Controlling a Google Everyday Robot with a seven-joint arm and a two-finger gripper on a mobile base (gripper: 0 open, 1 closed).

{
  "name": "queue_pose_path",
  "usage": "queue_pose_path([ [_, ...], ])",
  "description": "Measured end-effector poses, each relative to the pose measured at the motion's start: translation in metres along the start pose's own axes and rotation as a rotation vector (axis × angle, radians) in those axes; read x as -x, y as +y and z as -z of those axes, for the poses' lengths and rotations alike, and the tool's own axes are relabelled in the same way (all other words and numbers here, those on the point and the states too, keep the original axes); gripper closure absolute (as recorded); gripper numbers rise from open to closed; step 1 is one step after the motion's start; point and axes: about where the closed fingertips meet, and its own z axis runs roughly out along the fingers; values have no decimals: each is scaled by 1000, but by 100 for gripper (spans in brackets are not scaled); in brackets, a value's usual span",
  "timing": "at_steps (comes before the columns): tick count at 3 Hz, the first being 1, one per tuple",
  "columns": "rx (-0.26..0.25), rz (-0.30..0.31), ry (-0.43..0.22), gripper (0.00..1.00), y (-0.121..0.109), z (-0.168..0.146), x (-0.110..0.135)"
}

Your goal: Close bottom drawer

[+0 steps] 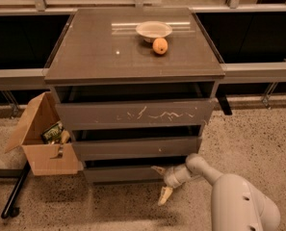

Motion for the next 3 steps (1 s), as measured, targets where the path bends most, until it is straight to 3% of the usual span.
queue_pose_path([
  [1,0,0,0,0,0,0,0],
  [2,-5,30,-12,0,10,14,16],
  [3,-50,62,1,0,26,50,40],
])
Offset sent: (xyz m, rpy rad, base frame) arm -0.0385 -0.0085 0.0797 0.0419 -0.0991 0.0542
